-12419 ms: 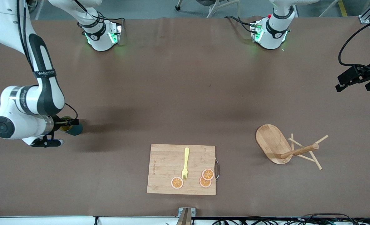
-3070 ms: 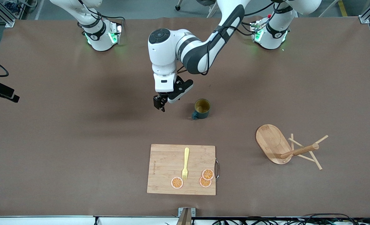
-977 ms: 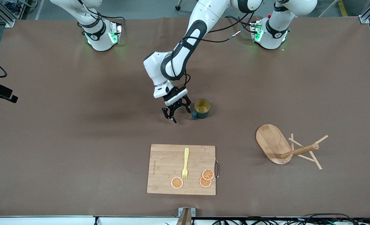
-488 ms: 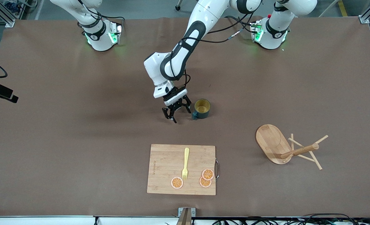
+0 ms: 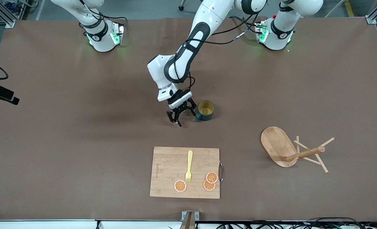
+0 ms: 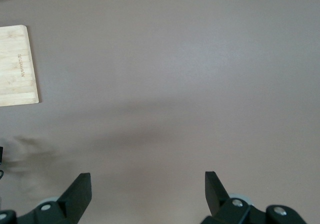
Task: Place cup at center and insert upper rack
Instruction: 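Lower the left gripper around the teal mug handle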
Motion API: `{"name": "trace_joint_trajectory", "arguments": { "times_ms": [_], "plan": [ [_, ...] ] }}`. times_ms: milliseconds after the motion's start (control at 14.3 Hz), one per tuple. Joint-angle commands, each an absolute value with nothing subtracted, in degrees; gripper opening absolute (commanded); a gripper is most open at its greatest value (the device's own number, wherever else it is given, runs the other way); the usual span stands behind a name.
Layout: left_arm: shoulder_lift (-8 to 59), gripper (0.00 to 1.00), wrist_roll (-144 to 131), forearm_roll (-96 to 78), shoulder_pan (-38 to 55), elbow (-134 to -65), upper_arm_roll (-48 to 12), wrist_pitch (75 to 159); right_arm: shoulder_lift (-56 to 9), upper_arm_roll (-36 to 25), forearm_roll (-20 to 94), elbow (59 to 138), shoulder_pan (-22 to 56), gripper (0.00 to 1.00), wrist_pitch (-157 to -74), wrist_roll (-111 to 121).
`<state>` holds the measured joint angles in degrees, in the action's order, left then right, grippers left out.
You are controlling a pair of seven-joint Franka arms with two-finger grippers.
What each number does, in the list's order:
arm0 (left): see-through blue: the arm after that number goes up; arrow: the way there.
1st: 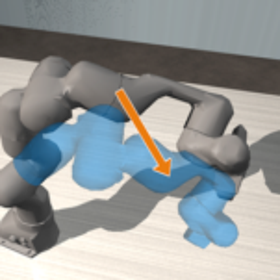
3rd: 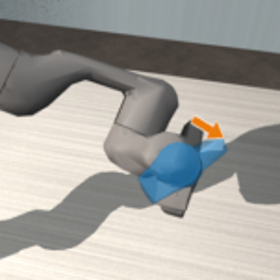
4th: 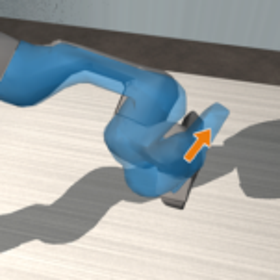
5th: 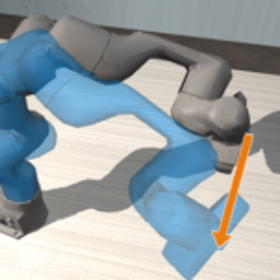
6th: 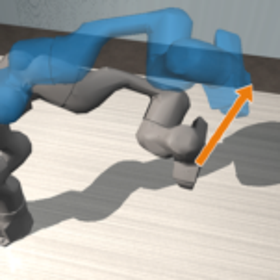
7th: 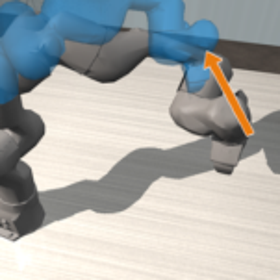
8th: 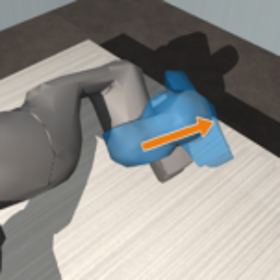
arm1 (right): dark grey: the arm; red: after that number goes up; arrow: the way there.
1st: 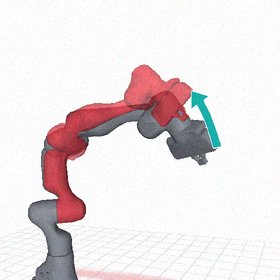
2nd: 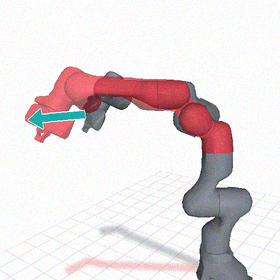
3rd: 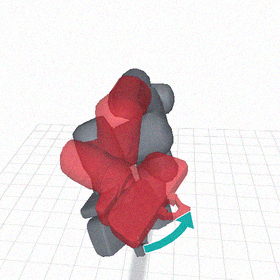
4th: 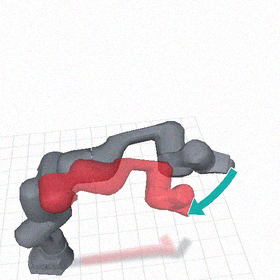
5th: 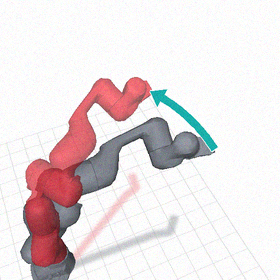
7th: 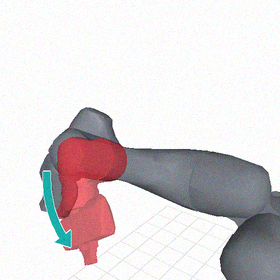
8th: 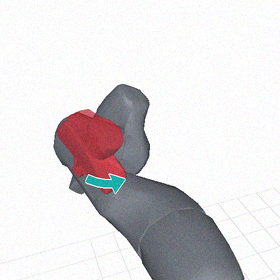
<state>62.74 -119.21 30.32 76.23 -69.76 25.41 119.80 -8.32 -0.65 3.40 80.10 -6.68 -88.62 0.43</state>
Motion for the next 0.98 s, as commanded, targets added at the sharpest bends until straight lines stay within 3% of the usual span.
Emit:
{"name": "trace_joint_trajectory", "arguments": {
  "times_ms": [0, 698, 907],
  "plan": [
    [63.6, 1.00, -119.4, 31.3, 76.2, -68.3, 26.5, 118.7, -6.9, 0.7, 3.6, 81.7, -8.2, 1.00, -89.1, 0.7],
    [64.2, 1.00, -119.3, 31.4, 75.3, -68.4, 26.7, 120.6, -5.6, 0.6, 2.4, 83.8, -8.0, 1.00, -91.0, 4.0],
    [65.0, 1.00, -119.2, 31.4, 75.2, -68.4, 26.8, 121.3, -1.8, 1.0, -0.7, 88.9, -7.4, 1.00, -94.2, 4.1]
  ]
}}
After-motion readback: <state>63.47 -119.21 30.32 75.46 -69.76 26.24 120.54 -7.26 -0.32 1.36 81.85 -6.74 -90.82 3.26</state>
